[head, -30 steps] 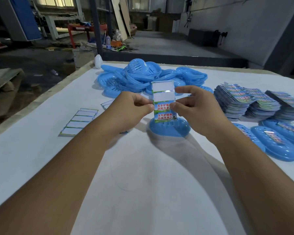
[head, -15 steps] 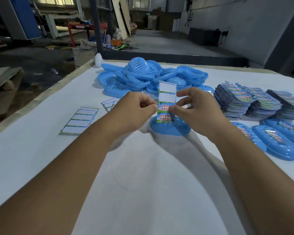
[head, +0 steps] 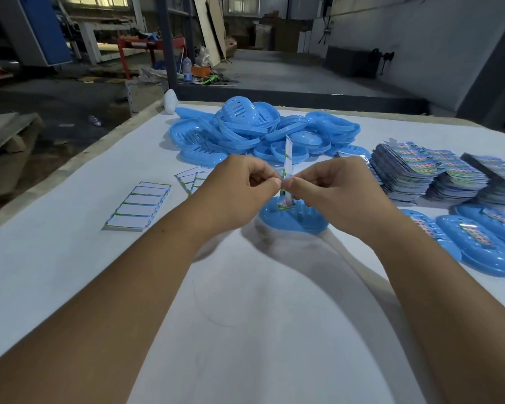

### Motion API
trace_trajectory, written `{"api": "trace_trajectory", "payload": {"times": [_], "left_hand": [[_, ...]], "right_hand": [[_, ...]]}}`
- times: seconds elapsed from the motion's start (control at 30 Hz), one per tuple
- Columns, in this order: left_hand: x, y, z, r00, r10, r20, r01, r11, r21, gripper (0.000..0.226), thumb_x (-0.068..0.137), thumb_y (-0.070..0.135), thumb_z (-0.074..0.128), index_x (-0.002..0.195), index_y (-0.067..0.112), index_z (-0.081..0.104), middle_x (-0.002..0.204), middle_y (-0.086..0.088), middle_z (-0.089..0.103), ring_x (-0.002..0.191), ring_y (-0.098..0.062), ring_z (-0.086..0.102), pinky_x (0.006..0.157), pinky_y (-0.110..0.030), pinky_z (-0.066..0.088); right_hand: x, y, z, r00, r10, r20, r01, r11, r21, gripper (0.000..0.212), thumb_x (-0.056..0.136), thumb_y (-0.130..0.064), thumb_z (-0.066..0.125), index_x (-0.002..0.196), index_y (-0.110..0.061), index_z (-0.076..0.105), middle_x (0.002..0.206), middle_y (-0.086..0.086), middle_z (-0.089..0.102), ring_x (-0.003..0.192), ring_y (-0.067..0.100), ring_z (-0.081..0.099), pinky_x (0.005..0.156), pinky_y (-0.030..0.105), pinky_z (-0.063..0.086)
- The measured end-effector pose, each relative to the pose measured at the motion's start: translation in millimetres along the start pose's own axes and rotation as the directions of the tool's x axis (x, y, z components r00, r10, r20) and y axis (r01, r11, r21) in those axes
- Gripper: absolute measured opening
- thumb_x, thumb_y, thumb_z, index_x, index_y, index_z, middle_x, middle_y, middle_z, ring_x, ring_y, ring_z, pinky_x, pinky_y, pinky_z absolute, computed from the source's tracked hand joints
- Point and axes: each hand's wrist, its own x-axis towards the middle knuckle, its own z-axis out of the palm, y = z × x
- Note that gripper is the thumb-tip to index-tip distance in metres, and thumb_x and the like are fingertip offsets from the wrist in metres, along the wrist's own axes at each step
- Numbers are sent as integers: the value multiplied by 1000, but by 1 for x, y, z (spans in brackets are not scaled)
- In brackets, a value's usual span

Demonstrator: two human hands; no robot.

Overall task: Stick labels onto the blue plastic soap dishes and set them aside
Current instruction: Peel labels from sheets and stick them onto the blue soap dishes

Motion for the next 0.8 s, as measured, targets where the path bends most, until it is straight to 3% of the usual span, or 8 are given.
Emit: {"api": "trace_trajectory", "payload": {"times": [0.1,0.23,0.37,0.5,0.63,0.8], "left_hand": [[1,-2,0,1000,-16,-20,17,1000,8,21,92,24,69,74,33,70,70,18,69,66,10,59,61,-3,40],[3,-5,0,996,-66,-62,68,997,36,19,90,25,69,72,30,72,62,24,66,59,11,56,54,-3,38],[5,-9,-3,989,-120,-92,131,983,130,19,88,29,66,70,29,71,68,26,67,61,7,58,57,-19,42],[6,-11,-6,979,-163,-123,185,964,192,19,88,27,63,70,26,70,67,30,64,53,9,56,48,-20,38],[4,-10,-10,961,-214,-174,251,939,235,19,86,27,58,72,23,71,62,14,67,51,-5,61,39,-25,47],[3,-7,-14,951,-241,-195,293,904,311,22,85,27,53,73,17,68,68,6,67,67,-18,64,57,-32,57]], "right_hand": [[1,1,1,1000,25,-14,-25,1000,-13,20,87,-39,78,70,-29,79,71,13,72,60,16,54,60,33,45],[2,3,0,998,50,-33,-51,998,-21,15,86,-38,76,73,-32,77,75,14,72,61,15,53,59,34,44],[2,3,-2,997,66,-40,-67,997,-30,16,87,-35,76,71,-31,77,73,15,71,61,18,53,60,35,44],[2,4,-6,996,85,-39,-87,995,-44,18,85,-35,75,69,-27,76,72,15,71,60,18,54,57,32,44],[3,4,-10,992,117,-46,-120,990,-69,19,82,-38,74,68,-25,76,70,11,71,57,13,55,52,26,43],[3,5,-13,987,151,-46,-153,987,-40,20,81,-34,74,68,-20,76,72,6,73,56,5,58,55,27,47]]}}
